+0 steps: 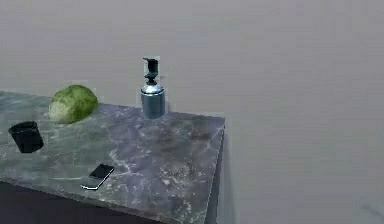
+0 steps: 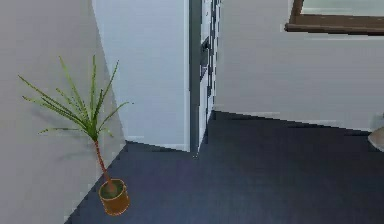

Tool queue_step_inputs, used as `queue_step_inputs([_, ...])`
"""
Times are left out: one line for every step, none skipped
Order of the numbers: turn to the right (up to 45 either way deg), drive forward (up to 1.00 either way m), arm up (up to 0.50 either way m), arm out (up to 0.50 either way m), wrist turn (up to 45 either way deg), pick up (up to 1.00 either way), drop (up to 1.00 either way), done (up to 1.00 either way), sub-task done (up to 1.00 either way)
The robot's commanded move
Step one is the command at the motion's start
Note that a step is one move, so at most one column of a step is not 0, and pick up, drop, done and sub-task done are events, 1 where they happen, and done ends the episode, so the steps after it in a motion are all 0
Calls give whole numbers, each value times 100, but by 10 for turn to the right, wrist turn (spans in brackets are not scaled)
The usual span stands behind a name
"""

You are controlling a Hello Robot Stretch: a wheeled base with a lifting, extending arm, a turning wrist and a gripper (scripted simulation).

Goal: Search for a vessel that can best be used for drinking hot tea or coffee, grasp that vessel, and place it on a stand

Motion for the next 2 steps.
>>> queue_step_inputs([-450,0,0,0,0,0,0,0,0])
queue_step_inputs([-450,0,0,0,0,0,0,0,0])
